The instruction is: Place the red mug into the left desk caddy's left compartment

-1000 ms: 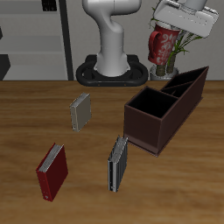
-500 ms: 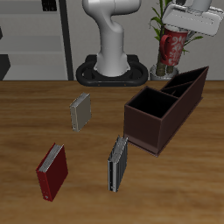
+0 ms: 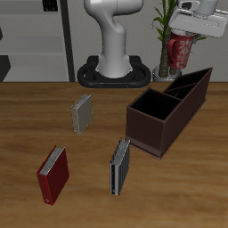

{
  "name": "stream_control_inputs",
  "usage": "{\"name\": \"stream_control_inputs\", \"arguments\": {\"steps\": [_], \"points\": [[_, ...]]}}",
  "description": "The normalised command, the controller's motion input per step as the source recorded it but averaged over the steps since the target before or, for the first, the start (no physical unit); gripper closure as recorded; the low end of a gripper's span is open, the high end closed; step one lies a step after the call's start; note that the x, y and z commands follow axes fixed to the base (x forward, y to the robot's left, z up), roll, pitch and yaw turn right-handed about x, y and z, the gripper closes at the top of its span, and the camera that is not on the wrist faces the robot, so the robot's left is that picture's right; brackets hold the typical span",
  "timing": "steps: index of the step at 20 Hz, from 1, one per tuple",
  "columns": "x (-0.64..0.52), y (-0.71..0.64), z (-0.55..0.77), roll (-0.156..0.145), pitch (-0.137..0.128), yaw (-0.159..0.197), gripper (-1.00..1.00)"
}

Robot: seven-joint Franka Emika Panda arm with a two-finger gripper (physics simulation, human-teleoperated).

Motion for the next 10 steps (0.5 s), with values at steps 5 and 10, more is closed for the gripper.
{"name": "stream_control_inputs", "arguments": {"steps": [5,10], "points": [[0.0,0.24,-0.18,0.023,0.03,0.009,1.0],[-0.05,0.27,-0.2,0.041,0.035,0.019,1.0]]}}
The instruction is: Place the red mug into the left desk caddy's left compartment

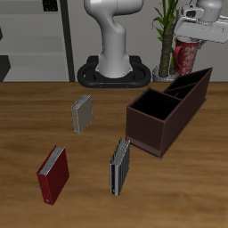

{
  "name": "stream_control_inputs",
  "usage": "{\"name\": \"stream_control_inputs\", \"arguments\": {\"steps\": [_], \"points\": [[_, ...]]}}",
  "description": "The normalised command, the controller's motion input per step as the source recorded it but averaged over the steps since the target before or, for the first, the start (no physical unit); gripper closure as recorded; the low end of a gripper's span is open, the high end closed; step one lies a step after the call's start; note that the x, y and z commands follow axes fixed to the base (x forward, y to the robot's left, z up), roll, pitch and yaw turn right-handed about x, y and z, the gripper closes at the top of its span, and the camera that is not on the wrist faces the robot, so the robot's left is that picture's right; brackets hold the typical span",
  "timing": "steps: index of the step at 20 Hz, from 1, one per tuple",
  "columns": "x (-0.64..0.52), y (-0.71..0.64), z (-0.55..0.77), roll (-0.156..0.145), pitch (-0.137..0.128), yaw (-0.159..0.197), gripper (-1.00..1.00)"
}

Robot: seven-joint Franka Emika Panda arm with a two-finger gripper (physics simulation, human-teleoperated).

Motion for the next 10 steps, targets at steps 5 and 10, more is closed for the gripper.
{"name": "stream_control_inputs", "arguments": {"steps": [5,10], "points": [[-0.04,0.14,-0.11,0.017,0.007,0.013,1.0],[0.02,0.23,-0.25,0.019,0.014,0.006,1.0]]}}
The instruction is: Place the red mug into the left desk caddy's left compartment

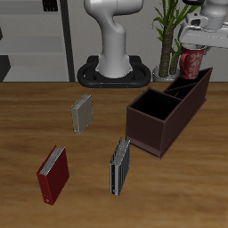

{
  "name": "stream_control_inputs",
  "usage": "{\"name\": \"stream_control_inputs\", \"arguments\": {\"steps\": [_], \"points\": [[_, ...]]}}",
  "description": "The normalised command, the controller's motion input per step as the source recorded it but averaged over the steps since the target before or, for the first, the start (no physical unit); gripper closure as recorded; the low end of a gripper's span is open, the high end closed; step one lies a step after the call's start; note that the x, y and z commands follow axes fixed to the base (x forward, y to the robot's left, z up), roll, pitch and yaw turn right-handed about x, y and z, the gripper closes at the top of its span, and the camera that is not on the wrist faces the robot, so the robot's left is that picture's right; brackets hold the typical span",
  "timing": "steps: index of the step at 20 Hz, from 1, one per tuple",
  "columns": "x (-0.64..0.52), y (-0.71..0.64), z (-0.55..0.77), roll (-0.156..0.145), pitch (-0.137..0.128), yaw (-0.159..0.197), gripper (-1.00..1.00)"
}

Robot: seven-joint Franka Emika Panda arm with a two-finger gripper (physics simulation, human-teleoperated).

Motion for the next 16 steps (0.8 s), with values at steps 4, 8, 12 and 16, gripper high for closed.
{"name": "stream_control_inputs", "arguments": {"steps": [4,8,12,16], "points": [[0.07,0.17,-0.27,0.049,0.045,-0.002,1.0],[0.01,-0.04,-0.19,-0.038,-0.034,-0.037,1.0],[-0.12,-0.02,-0.2,-0.021,-0.028,-0.048,1.0],[-0.15,0.0,-0.19,0.004,0.005,-0.049,1.0]]}}
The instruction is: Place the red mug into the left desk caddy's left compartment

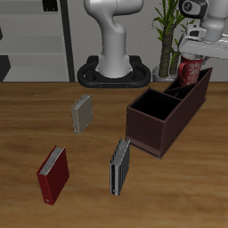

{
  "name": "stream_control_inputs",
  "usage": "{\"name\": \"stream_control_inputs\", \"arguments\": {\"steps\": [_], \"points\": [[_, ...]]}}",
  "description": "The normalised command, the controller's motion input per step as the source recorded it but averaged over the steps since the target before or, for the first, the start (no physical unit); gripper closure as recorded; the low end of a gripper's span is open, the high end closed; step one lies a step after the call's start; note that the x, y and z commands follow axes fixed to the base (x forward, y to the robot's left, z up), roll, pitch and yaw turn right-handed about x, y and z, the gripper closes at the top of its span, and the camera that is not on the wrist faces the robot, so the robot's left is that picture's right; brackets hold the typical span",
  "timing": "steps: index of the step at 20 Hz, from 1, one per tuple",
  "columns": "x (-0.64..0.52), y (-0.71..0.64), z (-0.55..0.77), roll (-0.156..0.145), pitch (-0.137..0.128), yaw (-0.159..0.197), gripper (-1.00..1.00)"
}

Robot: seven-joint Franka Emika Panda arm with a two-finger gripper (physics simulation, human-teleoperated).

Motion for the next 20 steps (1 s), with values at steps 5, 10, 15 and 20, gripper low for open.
{"name": "stream_control_inputs", "arguments": {"steps": [5,10,15,20], "points": [[-0.14,0.09,-0.35,0.035,0.034,-0.017,1.0],[0.01,0.23,-0.43,0.074,0.08,0.043,1.0],[0.08,0.15,-0.21,0.105,0.04,0.041,-1.0],[0.13,-0.08,0.0,-0.037,0.024,-0.011,-1.0]]}}
